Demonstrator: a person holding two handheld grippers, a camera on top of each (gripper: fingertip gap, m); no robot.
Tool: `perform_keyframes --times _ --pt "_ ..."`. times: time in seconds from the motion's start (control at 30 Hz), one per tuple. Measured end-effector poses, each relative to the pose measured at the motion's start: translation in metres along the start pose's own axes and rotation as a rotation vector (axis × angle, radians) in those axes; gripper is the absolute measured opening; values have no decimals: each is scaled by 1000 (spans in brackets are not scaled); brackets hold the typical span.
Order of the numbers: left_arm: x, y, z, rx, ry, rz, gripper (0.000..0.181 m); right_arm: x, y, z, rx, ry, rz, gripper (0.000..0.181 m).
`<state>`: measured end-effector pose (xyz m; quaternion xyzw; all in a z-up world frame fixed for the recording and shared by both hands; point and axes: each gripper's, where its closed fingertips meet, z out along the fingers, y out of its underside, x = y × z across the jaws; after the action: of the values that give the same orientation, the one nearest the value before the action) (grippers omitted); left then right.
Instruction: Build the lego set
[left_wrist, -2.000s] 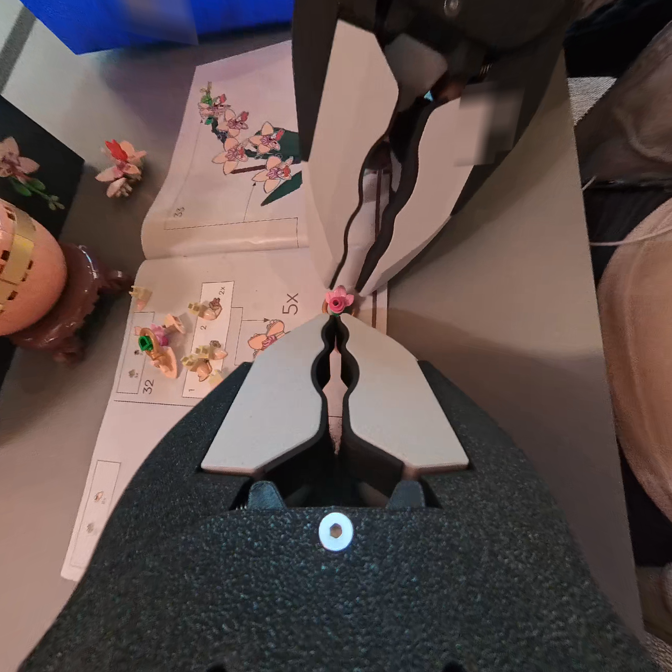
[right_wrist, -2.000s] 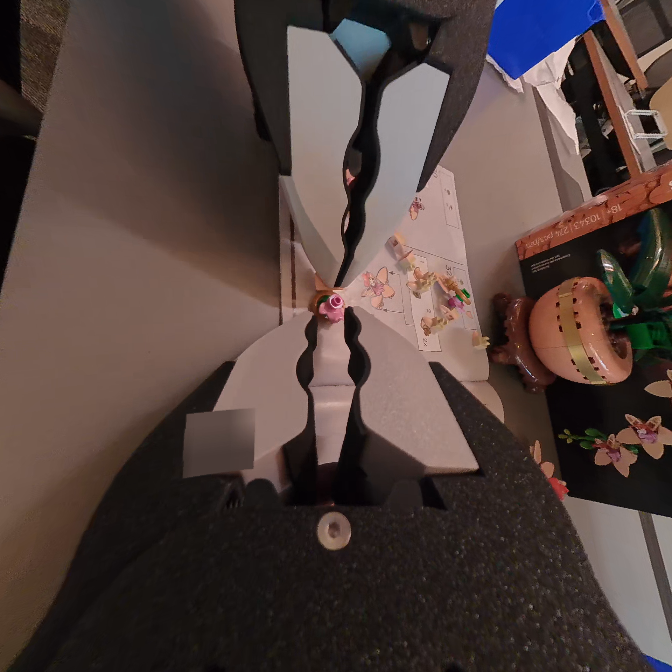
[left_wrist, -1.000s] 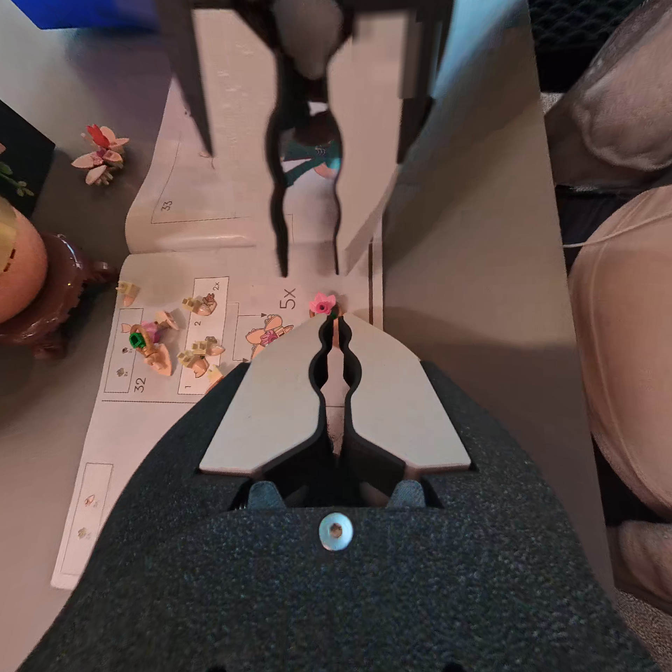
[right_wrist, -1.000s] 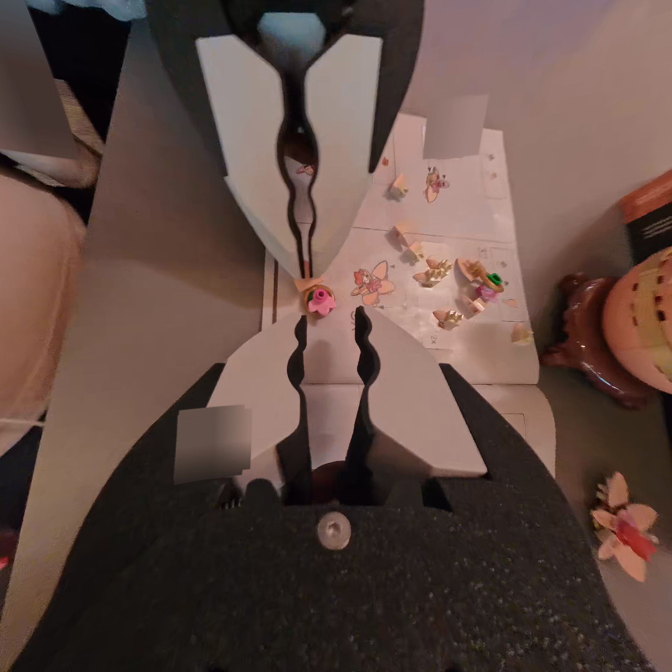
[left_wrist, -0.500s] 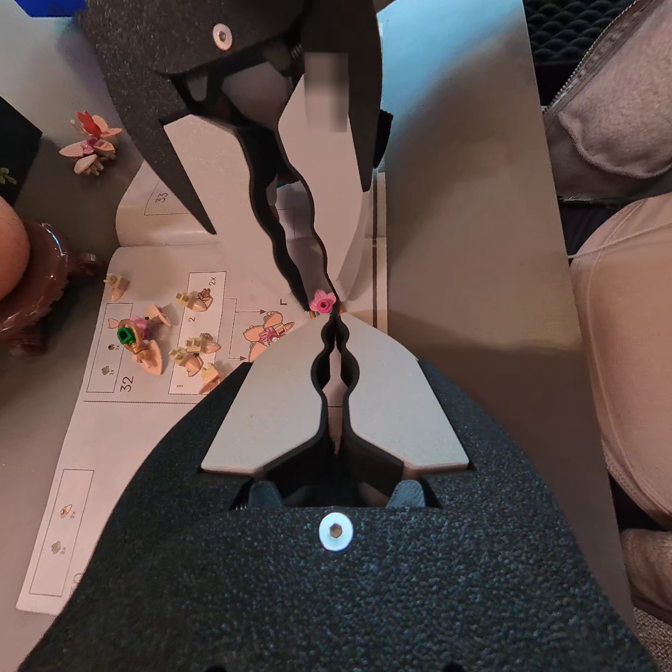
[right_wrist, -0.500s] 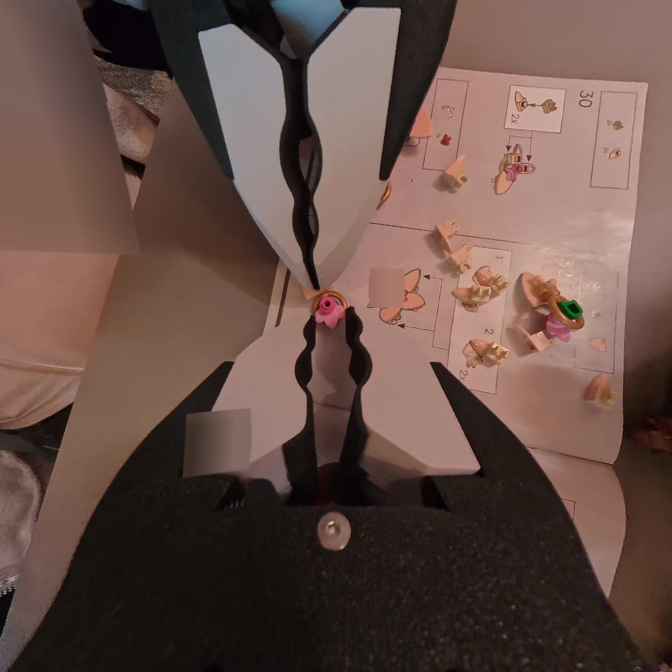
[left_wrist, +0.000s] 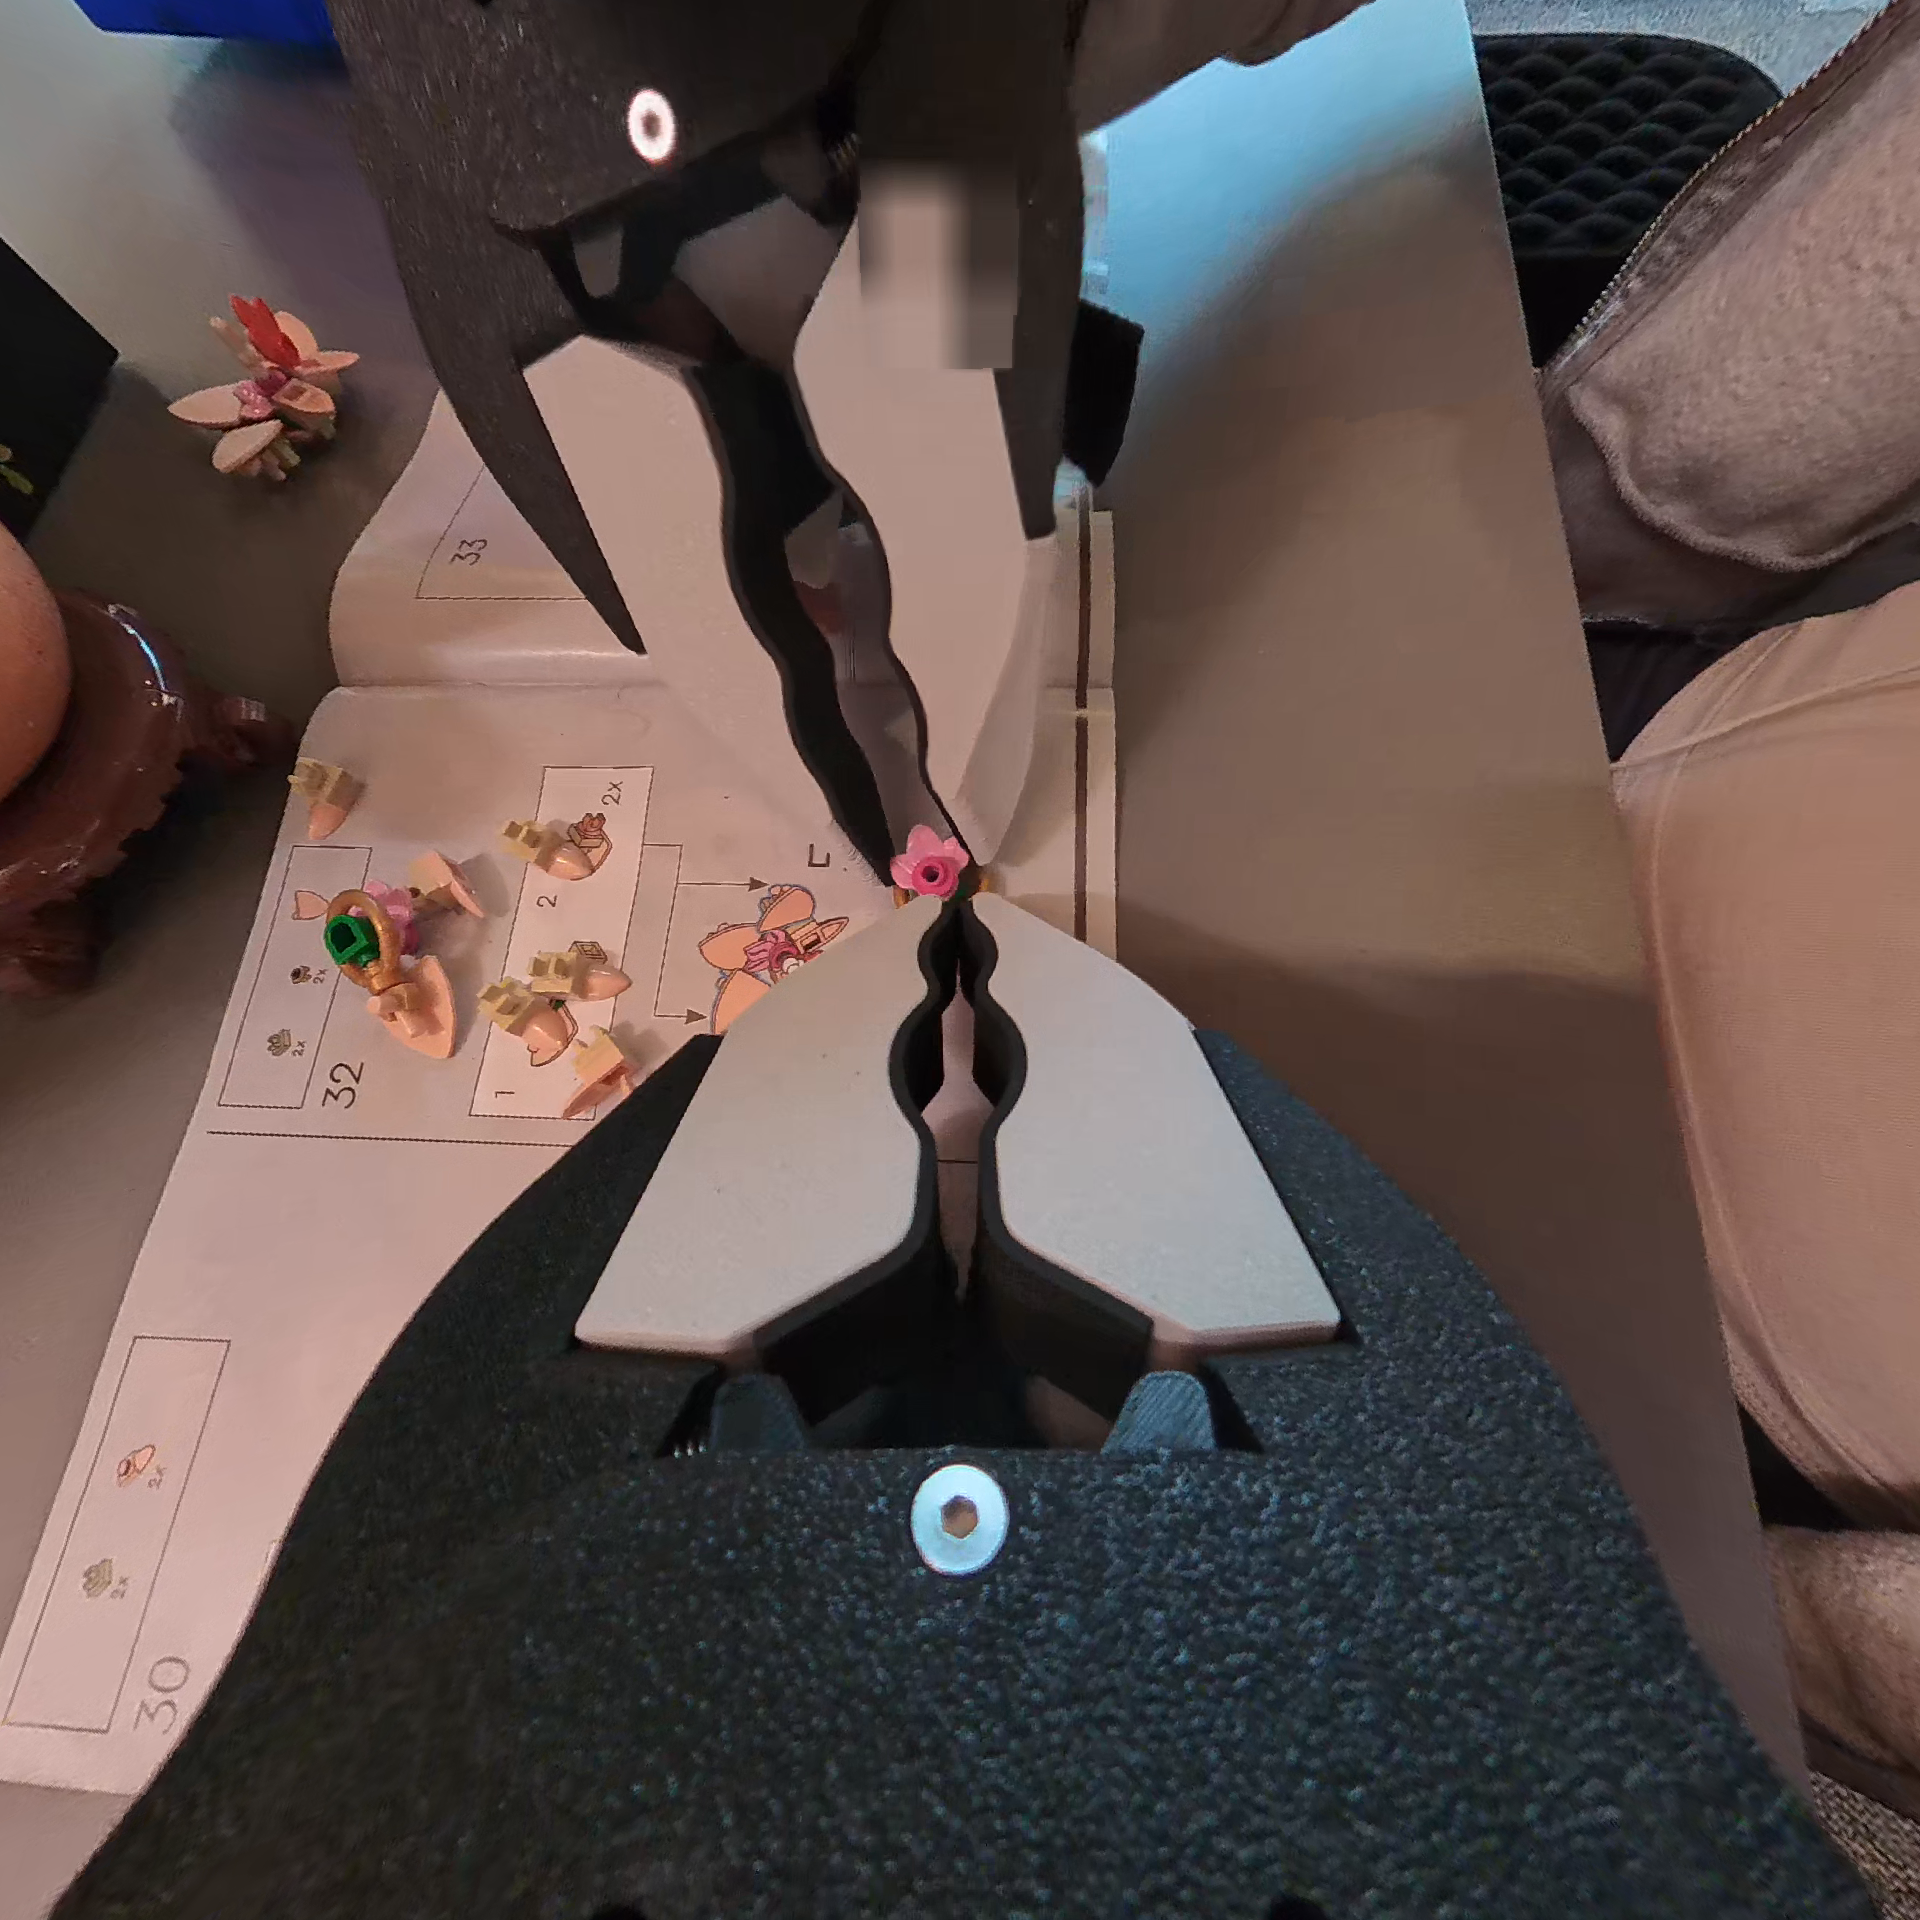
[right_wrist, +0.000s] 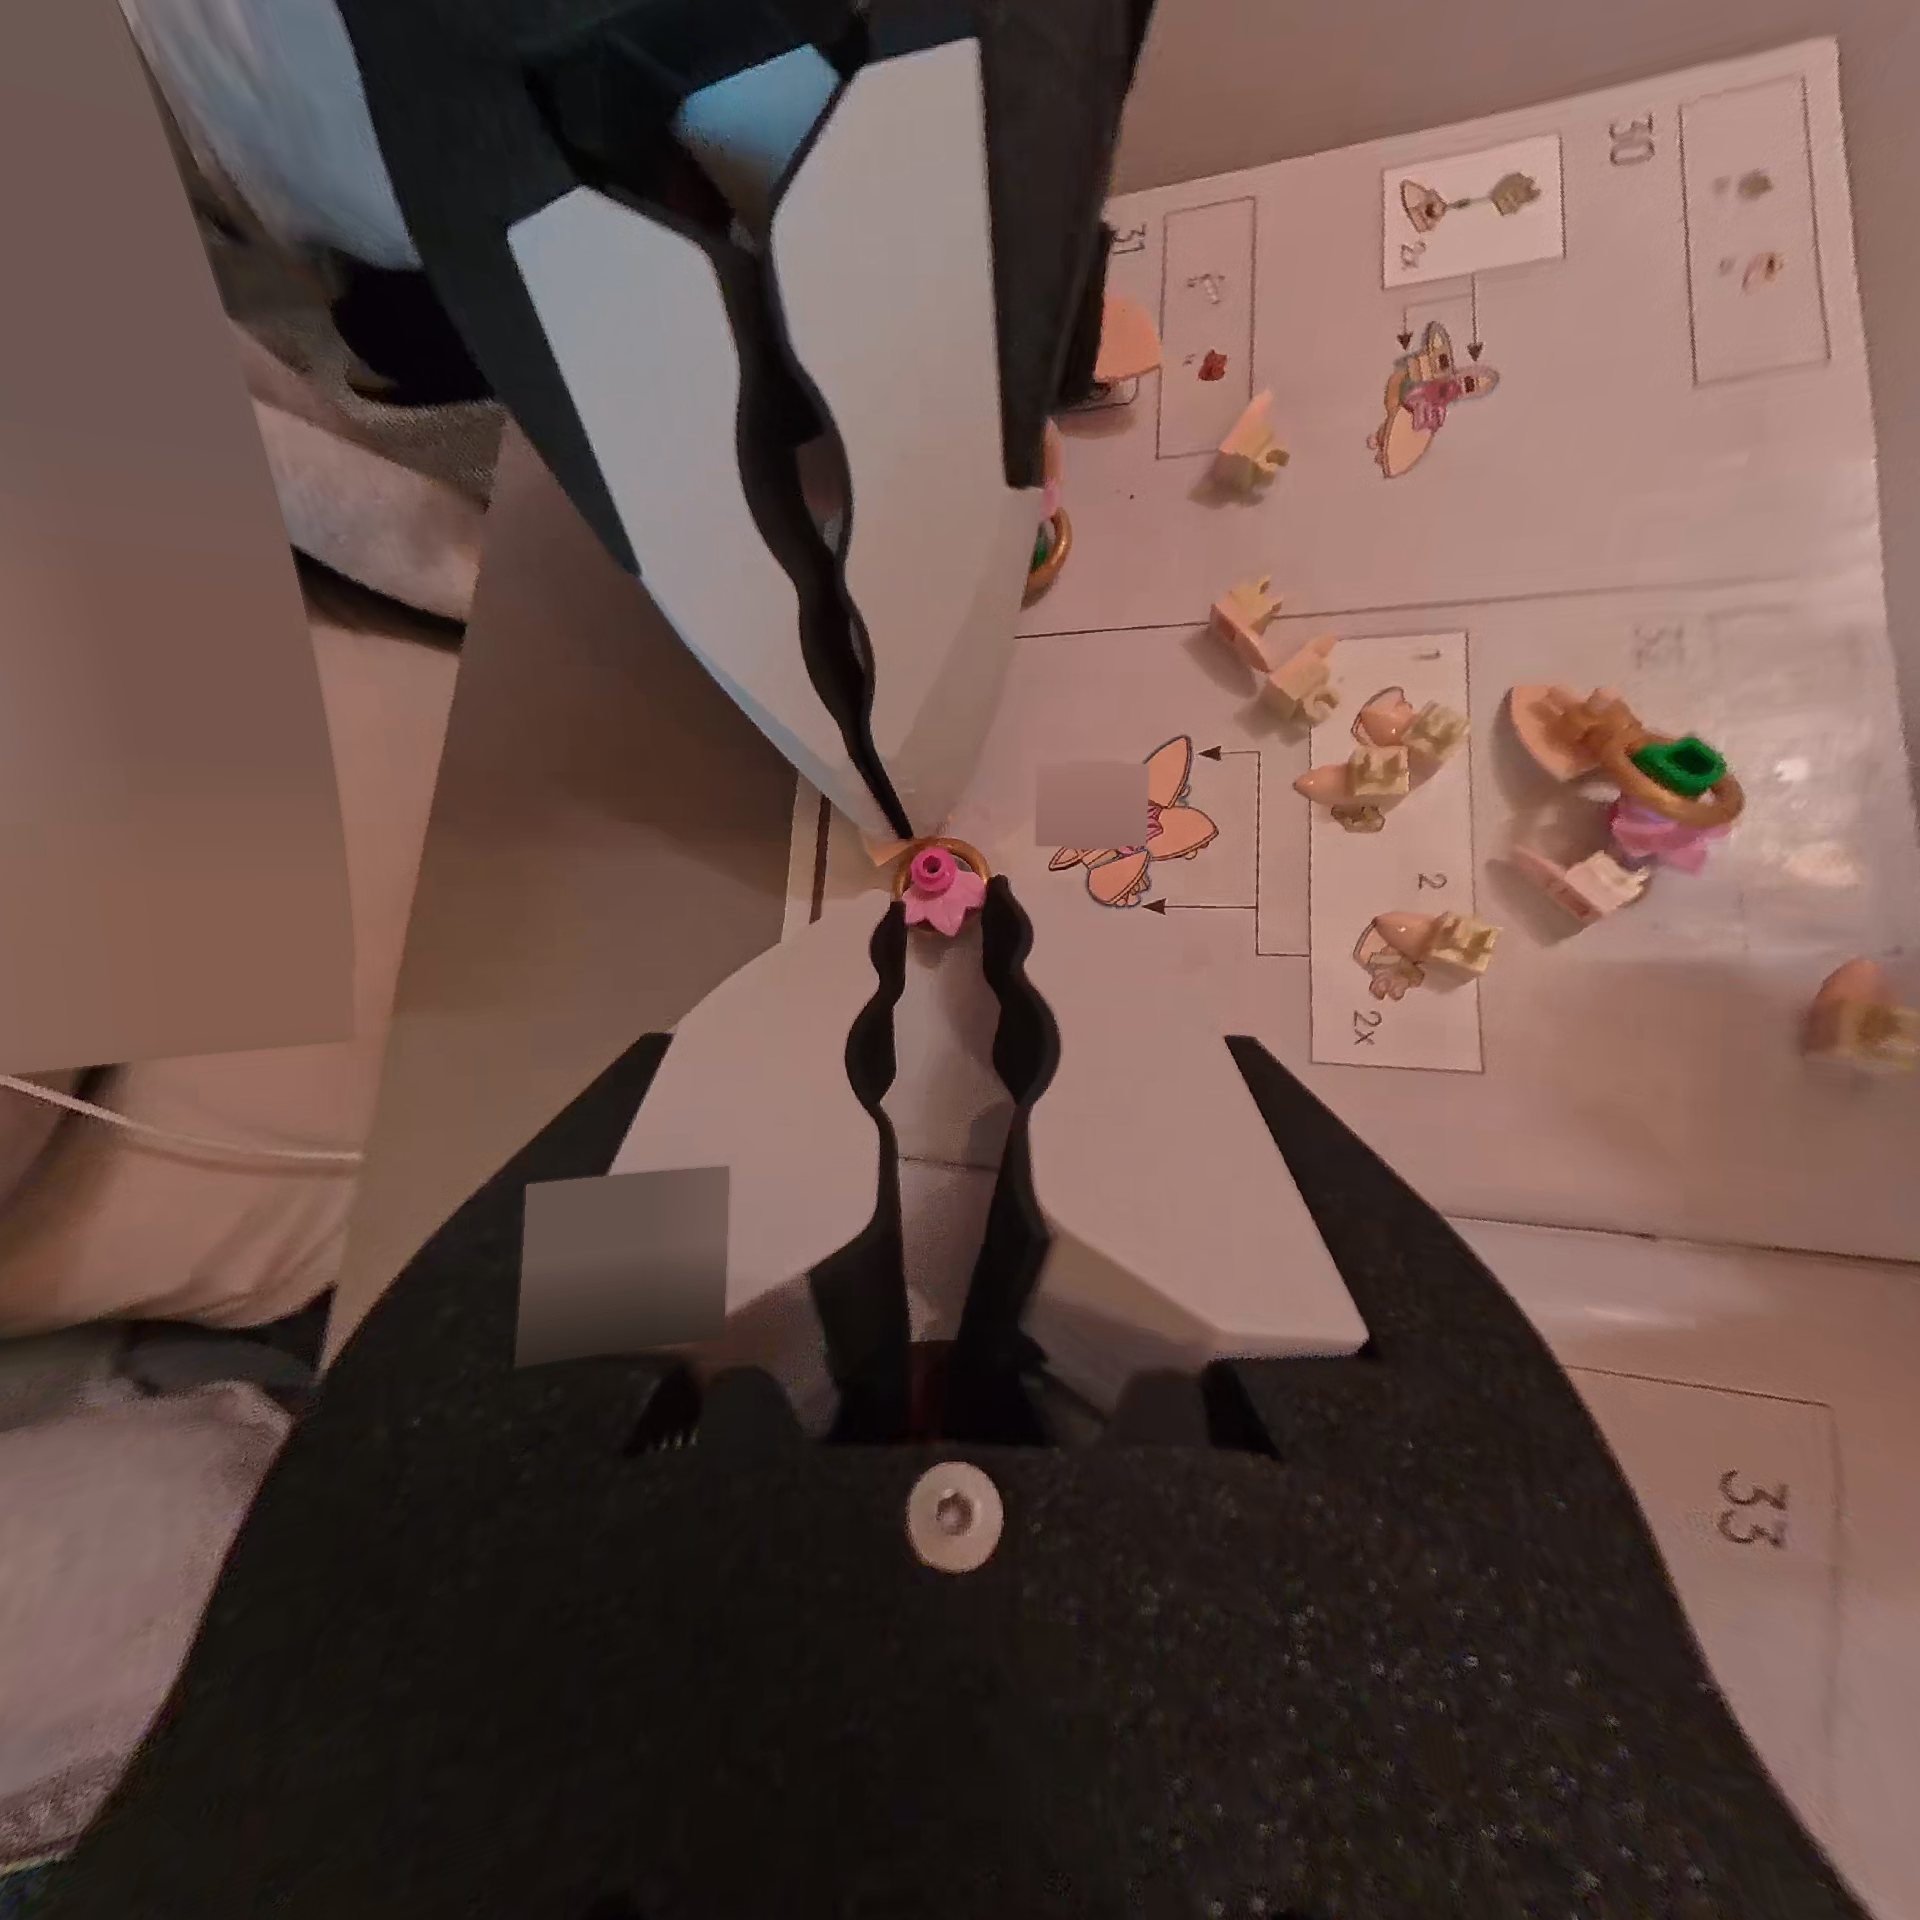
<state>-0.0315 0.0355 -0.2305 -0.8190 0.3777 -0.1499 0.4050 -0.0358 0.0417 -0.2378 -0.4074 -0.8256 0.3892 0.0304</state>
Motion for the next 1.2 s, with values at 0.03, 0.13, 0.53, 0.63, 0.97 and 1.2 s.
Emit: perform_keyframes --times 0.03,0.13,0.53,0.63,0.97,1.2 --pt "0 0 0 1 -1 -1 0 0 0 0 11 -15 37 14" --pt "0 0 0 2 -4 0 0 0 0 0 36 -35 102 14" --pt "4 -1 2 -3 -5 21 0 -2 2 1 143 -23 302 13" --pt "5 -1 3 -7 -2 21 0 -2 4 0 147 -19 304 9" --pt "12 -5 -4 -3 42 26 0 -3 -3 -4 164 -15 266 9" --pt "0 4 -8 -45 -41 17 1 -3 2 0 100 -85 377 9"
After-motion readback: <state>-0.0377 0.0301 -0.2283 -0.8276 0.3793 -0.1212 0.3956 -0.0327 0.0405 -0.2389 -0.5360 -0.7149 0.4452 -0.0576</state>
